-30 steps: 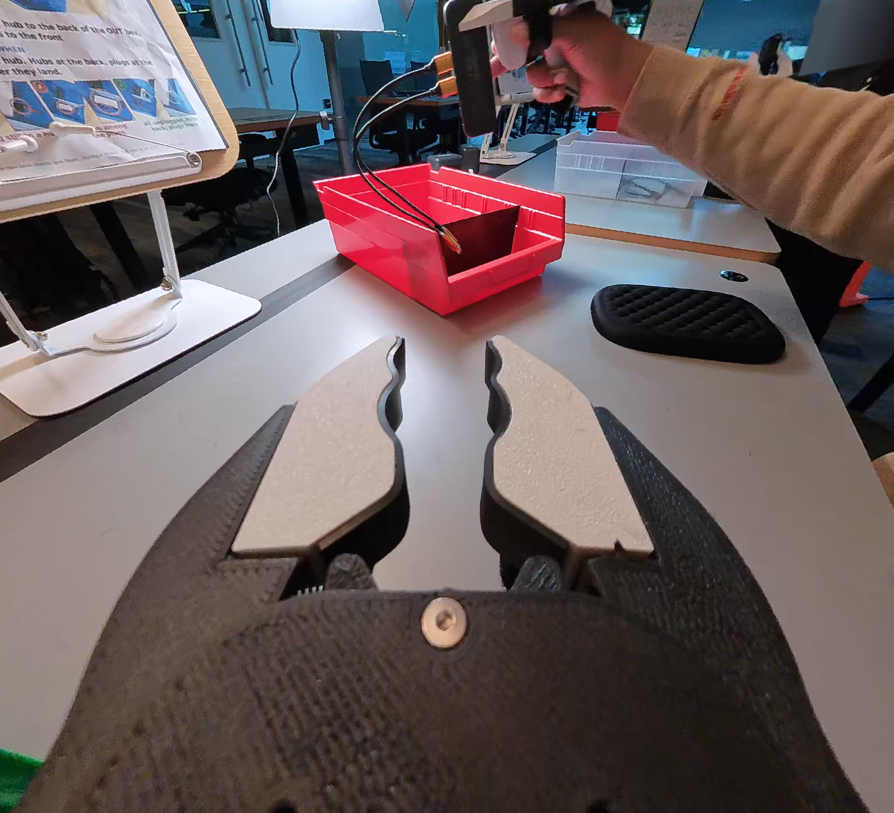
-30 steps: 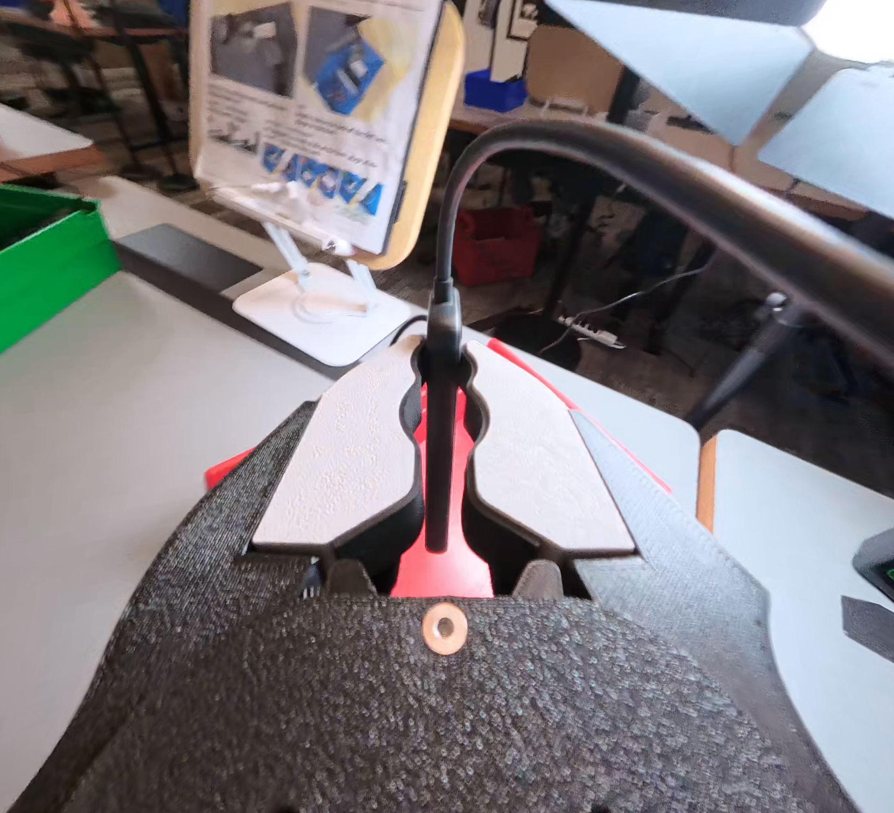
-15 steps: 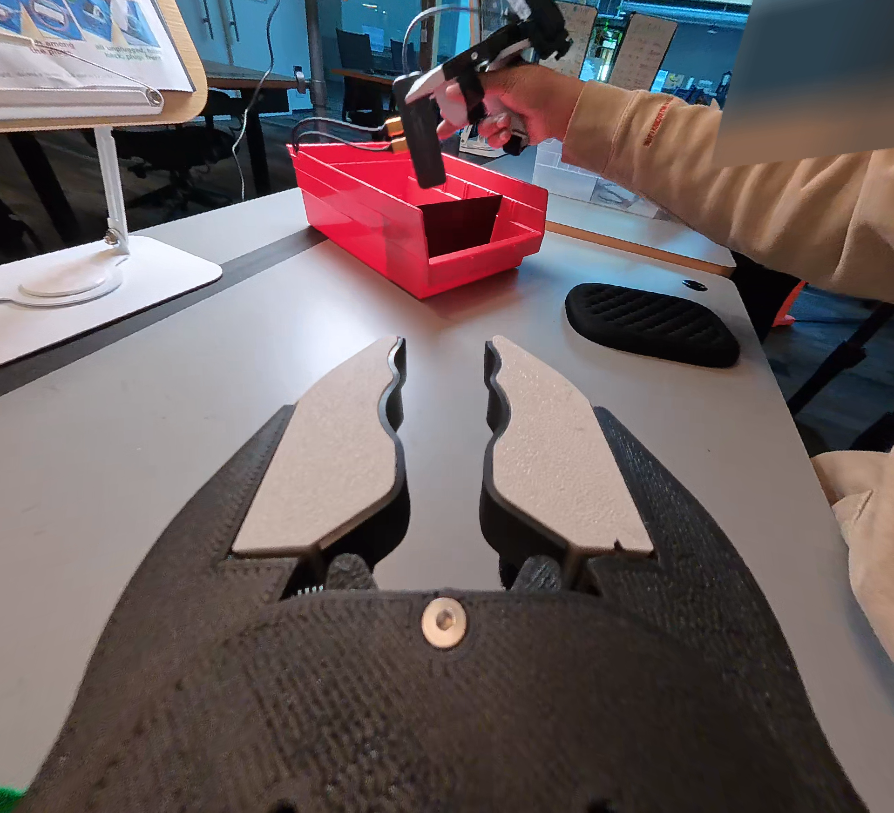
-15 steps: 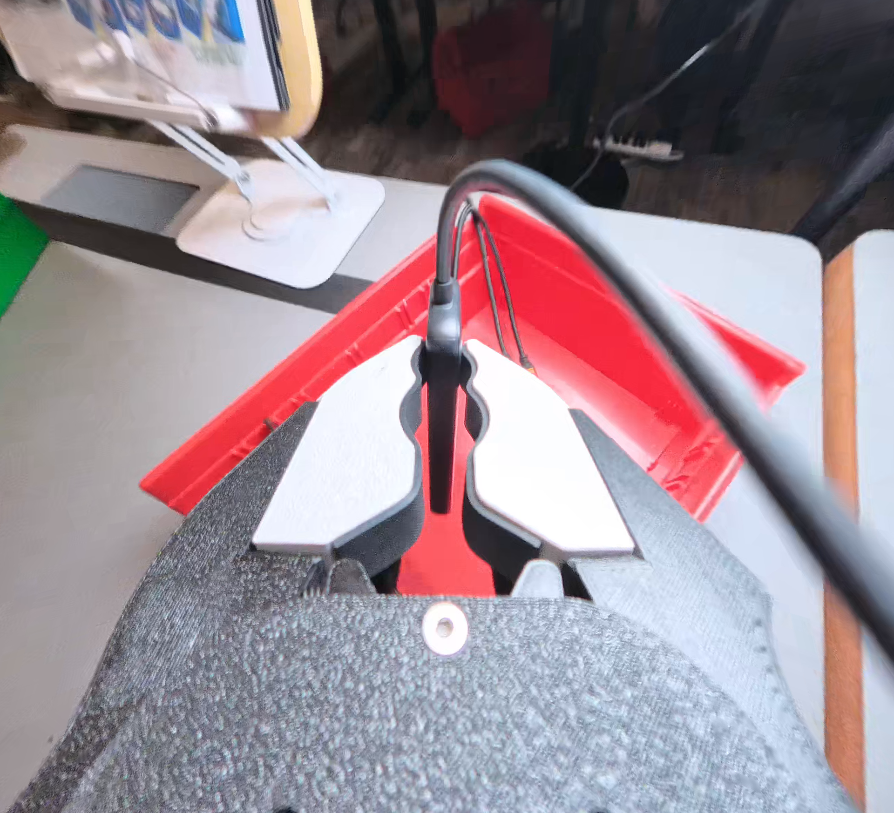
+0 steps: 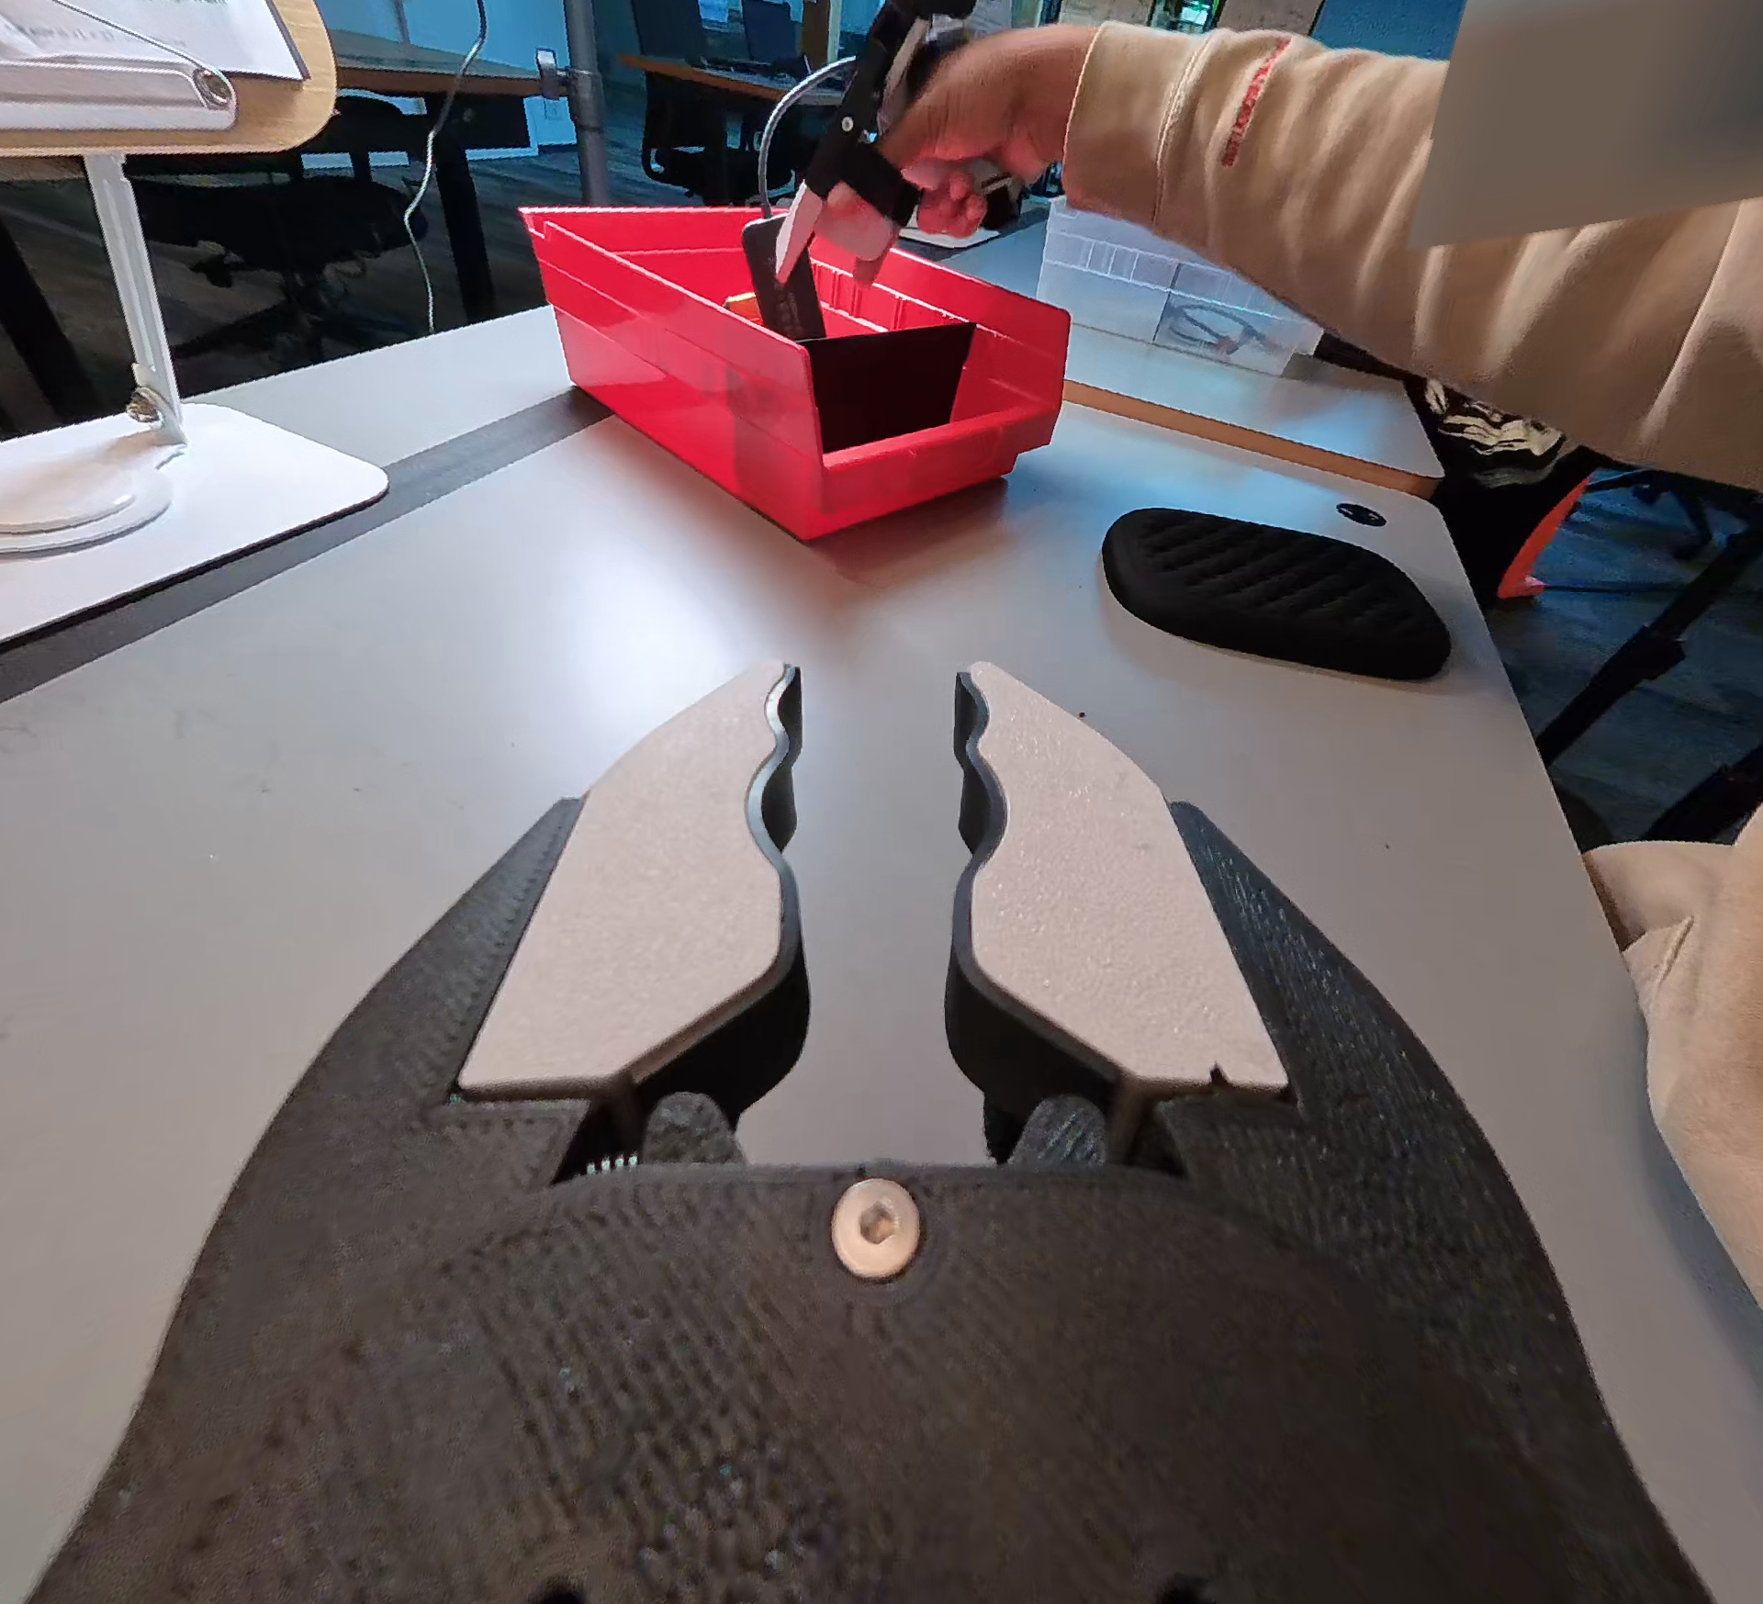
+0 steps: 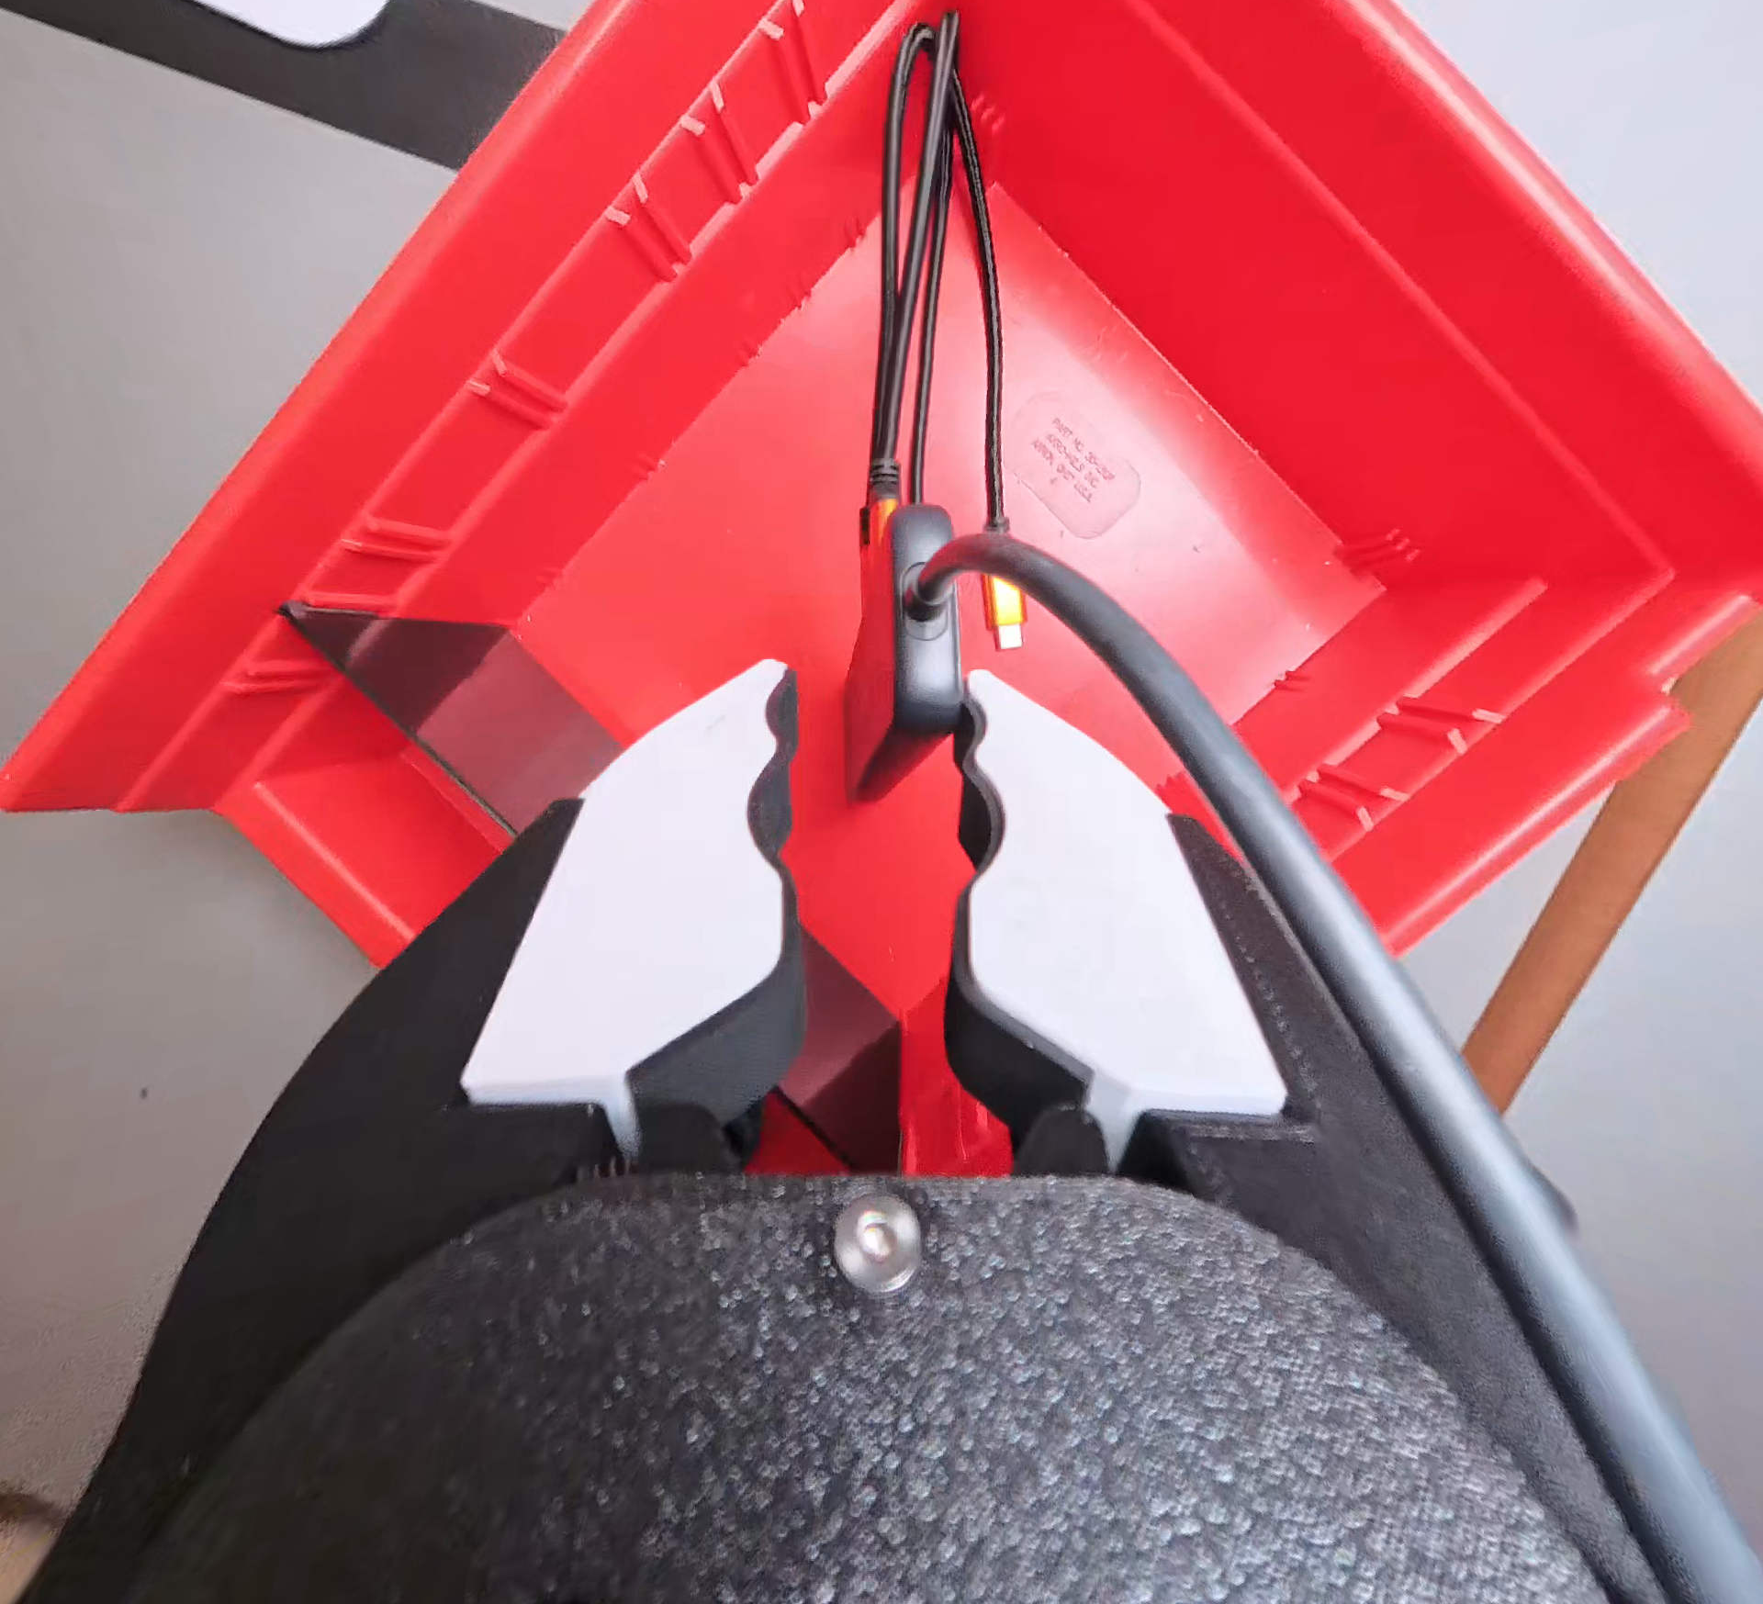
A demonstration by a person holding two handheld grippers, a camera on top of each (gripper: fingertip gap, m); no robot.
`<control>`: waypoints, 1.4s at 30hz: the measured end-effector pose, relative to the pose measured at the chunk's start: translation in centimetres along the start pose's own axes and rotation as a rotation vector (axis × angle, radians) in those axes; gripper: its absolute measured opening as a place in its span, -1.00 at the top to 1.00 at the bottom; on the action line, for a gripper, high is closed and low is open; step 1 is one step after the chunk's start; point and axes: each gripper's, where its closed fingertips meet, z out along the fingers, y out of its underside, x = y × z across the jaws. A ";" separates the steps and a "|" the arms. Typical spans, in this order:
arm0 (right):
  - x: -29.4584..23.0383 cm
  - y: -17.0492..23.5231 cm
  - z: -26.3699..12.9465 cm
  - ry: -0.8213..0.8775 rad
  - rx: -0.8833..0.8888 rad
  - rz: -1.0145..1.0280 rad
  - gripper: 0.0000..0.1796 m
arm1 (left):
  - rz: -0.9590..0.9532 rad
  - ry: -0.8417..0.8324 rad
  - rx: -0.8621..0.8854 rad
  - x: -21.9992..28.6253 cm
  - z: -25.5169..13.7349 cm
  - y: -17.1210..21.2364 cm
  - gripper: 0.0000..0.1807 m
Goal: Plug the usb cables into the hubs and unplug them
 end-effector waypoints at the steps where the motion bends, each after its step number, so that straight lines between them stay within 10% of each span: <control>1: 0.0 0.3 -0.3 -0.002 -0.028 -0.009 0.61 | 0.001 -0.002 0.000 0.0 0.0 0.0 0.67; 15: 0.1 -0.1 -7.4 0.008 0.118 -0.058 0.56 | -0.002 -0.020 0.008 -0.2 -0.4 -0.2 0.67; 23: -9.8 -3.2 -13.5 -0.161 0.829 -0.220 0.59 | -0.006 -0.075 0.022 -1.2 -1.6 -1.2 0.68; 32: -19.1 5.5 -4.3 -0.267 0.974 -0.377 0.61 | 0.103 -0.443 0.085 -8.0 -10.1 -5.1 0.67; 42: -21.0 6.3 -4.5 -0.285 0.988 -0.452 0.64 | -0.079 -0.720 -0.115 -19.8 -20.2 -5.8 0.62</control>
